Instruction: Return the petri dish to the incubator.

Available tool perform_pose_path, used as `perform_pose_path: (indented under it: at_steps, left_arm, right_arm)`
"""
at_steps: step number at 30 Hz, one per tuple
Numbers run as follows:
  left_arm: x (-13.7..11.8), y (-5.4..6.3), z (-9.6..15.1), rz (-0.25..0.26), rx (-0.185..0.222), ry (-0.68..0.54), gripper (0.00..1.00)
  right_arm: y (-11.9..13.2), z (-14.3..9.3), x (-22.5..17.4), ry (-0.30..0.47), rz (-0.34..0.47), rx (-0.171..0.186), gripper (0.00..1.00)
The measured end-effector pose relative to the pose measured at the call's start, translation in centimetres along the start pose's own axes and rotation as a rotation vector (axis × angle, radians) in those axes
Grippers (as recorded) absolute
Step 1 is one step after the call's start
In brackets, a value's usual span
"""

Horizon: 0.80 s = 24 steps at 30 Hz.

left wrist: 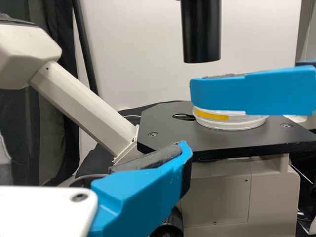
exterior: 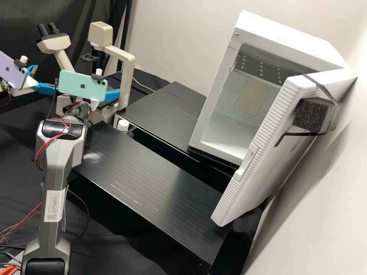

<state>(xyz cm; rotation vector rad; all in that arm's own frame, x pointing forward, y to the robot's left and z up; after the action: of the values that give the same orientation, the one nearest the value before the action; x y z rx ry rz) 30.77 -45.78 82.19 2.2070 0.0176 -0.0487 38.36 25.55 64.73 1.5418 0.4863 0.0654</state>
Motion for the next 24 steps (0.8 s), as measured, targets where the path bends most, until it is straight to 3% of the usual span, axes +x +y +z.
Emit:
perform_pose_path:
  at_steps: [4, 12, 24]
  left_arm:
    - [0.0, 0.0, 0.0, 0.0, 0.0, 0.0, 1.0]
    - [0.0, 0.0, 0.0, 0.0, 0.0, 0.0, 1.0]
    - [0.0, 0.0, 0.0, 0.0, 0.0, 0.0, 1.0]
  right_arm:
    - [-0.4, 0.2, 0.6, -0.013, 0.008, -0.007, 1.0]
    - [-2.6, 1.2, 1.4, -0.07, -0.064, 0.003, 1.0]
    - [-3.0, 1.3, 2.1, -0.075, -0.055, 0.024, 1.0]
